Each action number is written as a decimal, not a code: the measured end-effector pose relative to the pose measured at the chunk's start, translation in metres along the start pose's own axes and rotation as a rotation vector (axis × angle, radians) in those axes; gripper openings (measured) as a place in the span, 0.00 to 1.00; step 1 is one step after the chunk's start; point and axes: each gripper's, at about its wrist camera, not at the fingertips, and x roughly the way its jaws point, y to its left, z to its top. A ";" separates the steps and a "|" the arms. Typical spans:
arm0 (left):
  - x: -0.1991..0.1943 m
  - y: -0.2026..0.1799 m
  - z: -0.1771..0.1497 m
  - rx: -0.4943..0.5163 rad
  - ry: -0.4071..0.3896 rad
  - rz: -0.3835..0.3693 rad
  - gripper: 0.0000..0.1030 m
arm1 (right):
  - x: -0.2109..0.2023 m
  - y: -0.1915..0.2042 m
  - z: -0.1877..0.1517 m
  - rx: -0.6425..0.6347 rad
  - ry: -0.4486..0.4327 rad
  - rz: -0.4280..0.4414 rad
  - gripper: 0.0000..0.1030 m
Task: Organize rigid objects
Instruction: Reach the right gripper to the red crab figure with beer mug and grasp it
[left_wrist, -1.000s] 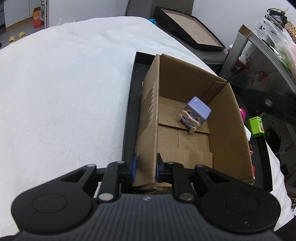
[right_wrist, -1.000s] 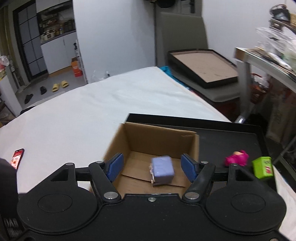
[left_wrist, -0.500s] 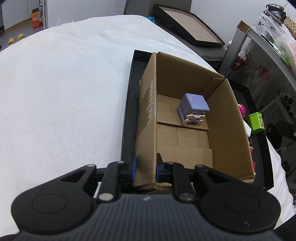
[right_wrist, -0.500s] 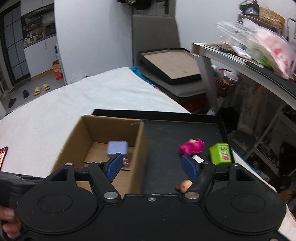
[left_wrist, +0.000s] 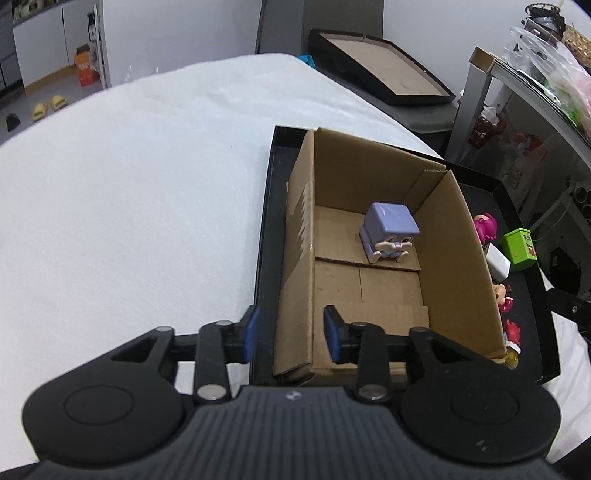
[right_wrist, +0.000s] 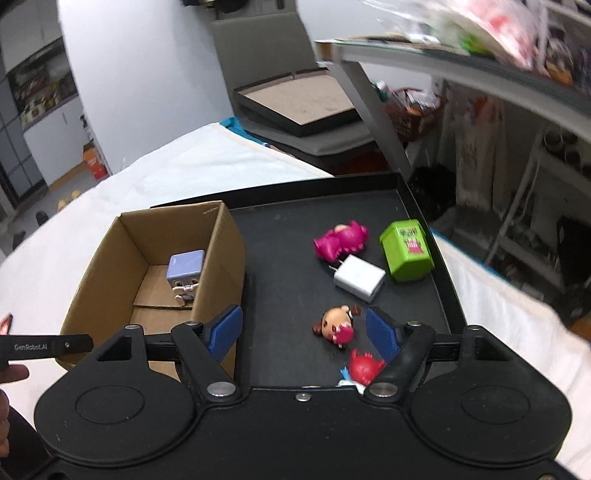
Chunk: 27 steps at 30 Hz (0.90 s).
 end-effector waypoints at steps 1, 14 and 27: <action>-0.001 -0.002 0.000 0.007 -0.005 0.009 0.39 | 0.001 -0.004 -0.002 0.011 0.003 0.005 0.71; -0.004 -0.022 0.002 0.052 -0.002 0.102 0.49 | 0.029 -0.057 -0.024 0.207 0.117 0.032 0.68; 0.008 -0.040 0.015 0.120 0.038 0.198 0.49 | 0.062 -0.060 -0.043 0.234 0.202 -0.021 0.62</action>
